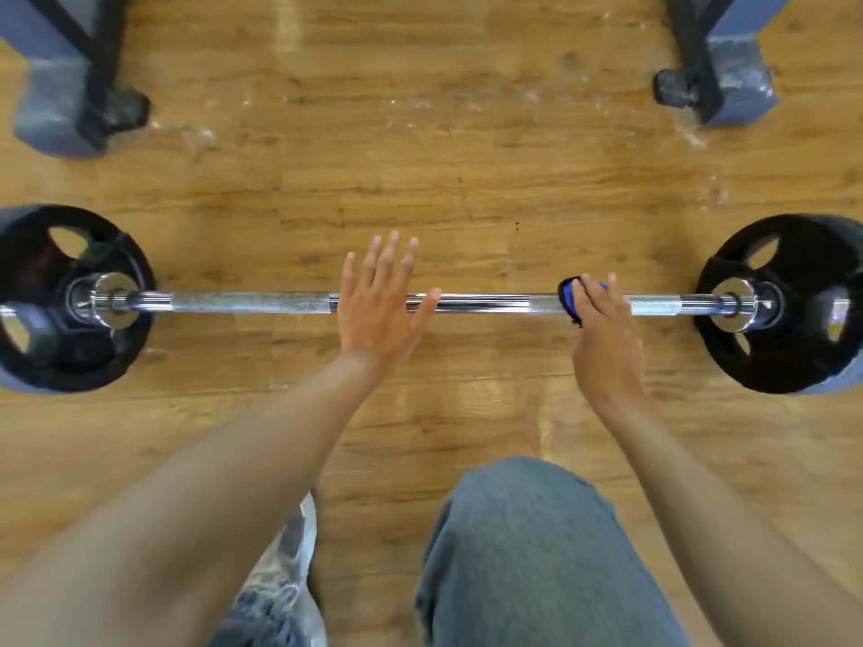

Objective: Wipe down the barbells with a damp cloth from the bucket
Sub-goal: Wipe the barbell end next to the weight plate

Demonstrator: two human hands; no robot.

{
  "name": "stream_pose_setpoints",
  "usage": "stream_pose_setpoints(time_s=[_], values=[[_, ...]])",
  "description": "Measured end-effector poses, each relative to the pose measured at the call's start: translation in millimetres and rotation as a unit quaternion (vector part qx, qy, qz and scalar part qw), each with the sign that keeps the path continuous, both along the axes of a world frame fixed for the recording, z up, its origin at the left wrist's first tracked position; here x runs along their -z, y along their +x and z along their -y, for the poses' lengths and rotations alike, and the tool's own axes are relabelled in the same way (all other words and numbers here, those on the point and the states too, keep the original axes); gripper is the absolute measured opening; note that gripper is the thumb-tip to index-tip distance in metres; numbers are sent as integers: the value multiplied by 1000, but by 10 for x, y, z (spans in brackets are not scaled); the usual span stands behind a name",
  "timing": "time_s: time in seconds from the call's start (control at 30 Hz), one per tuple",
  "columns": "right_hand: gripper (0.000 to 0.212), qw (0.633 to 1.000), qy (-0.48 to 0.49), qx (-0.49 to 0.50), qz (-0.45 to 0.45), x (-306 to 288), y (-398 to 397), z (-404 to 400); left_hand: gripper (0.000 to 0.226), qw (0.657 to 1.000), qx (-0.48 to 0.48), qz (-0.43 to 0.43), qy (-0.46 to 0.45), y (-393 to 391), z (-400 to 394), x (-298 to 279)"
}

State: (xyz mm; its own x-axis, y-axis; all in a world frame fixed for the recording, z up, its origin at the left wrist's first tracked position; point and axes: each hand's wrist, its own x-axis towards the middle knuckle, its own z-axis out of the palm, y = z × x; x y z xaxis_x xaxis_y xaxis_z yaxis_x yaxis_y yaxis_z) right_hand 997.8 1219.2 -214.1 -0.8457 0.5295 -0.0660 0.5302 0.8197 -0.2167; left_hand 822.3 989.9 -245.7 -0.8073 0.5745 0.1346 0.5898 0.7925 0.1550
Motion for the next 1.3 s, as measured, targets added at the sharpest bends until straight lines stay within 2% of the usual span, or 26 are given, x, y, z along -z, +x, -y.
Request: stream_pose_setpoints(time_s=[0.07, 0.1, 0.17, 0.23, 0.3, 0.4, 0.5, 0.57, 0.7, 0.73, 0.8, 0.87, 0.93, 1.0, 1.03, 1.1, 1.17, 1.27, 1.3], values=[[74, 998, -22, 64, 5, 0, 73, 161, 67, 1000, -15, -12, 13, 147, -44, -71], [74, 999, -33, 41, -13, 13, 83, 283, 65, 999, -23, -15, 29, 208, -155, -136], [72, 995, -48, -67, -52, 79, 107, 450, 60, 998, -30, 0, 60, 320, -487, -265], [75, 994, -19, -106, -35, 95, 214, 412, 60, 996, -17, 49, 68, 455, -777, -307], [80, 998, 5, -59, -16, 65, 418, 335, 65, 995, 19, 88, 38, 672, -863, -196], [81, 999, 4, 11, -39, 115, 655, 508, 64, 997, 27, 75, 6, 934, -716, -23], [71, 992, -26, -101, -67, 182, 767, 714, 60, 999, 27, 47, 3, 1127, -620, -10], [62, 989, 0, -138, -54, 163, 951, 573, 58, 999, 43, 32, 5, 1253, -547, -30], [62, 999, 27, 16, -28, 137, 1187, 468, 59, 998, 55, 23, 12, 1442, -434, -41], [58, 999, 22, 8, -34, 165, 1155, 568, 60, 998, 56, 23, 13, 1465, -426, -38], [49, 992, -13, -104, -69, 238, 1131, 683, 61, 998, 55, 23, 7, 1489, -417, -39], [54, 983, -17, -169, -69, 229, 1164, 574, 60, 998, 51, 25, 6, 1485, -420, -53], [53, 995, -12, -80, -54, 159, 1214, 424, 59, 998, 52, 31, 4, 1465, -427, -48], [61, 998, -16, 20, -60, 80, 1117, 487, 58, 998, 55, 33, -2, 1424, -448, -30], [59, 997, -25, 11, -70, 86, 1020, 560, 58, 998, 53, 33, -3, 1394, -461, -26], [50, 992, -36, -87, -78, 156, 920, 653, 59, 998, 40, 44, -3, 1327, -493, -33], [65, 990, -16, -123, -61, 169, 873, 490, 60, 998, 16, 57, -12, 1262, -553, -45], [66, 999, -36, 21, -34, 47, 855, 232, 60, 997, 11, 72, -20, 1126, -636, -72], [66, 998, -40, 32, -36, 13, 794, 266, 59, 997, 14, 69, -25, 1081, -657, -71]])
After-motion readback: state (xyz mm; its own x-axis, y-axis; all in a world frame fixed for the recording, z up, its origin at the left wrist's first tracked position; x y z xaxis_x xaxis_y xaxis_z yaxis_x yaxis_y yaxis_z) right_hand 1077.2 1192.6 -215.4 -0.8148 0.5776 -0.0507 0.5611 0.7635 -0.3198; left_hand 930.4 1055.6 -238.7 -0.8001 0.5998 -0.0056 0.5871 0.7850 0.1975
